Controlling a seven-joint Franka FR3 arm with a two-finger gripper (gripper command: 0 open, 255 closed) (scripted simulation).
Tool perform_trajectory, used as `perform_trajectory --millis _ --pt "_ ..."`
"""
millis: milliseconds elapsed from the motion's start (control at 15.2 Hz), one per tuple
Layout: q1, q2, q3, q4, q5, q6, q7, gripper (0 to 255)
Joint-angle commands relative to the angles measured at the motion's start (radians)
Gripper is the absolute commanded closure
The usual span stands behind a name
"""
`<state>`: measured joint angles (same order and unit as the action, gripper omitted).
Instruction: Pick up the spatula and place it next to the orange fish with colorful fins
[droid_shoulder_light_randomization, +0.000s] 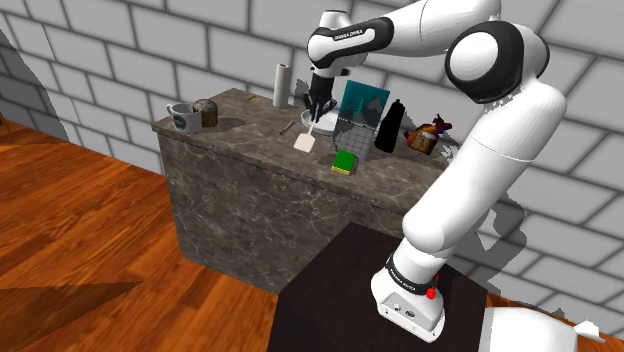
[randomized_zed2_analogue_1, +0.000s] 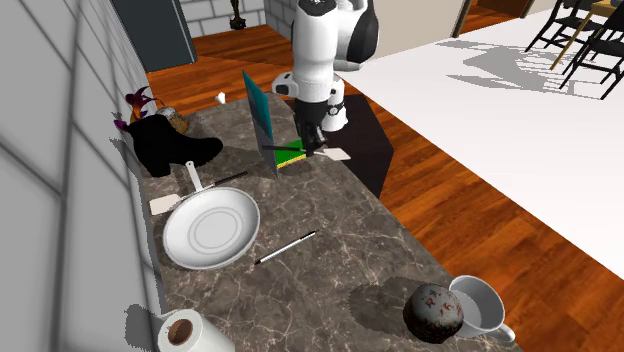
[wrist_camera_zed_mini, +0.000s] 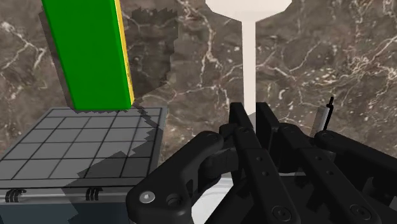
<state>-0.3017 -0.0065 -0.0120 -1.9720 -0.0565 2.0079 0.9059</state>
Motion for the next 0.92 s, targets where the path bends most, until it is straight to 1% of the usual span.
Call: perform_trajectory --millis 0,858 --pt "0.000 -0.006 0.000 0.022 0.001 -0.029 -0.001 255" --pt "0.001 -0.021 0.001 0.180 0.004 -0.201 -0.009 255"
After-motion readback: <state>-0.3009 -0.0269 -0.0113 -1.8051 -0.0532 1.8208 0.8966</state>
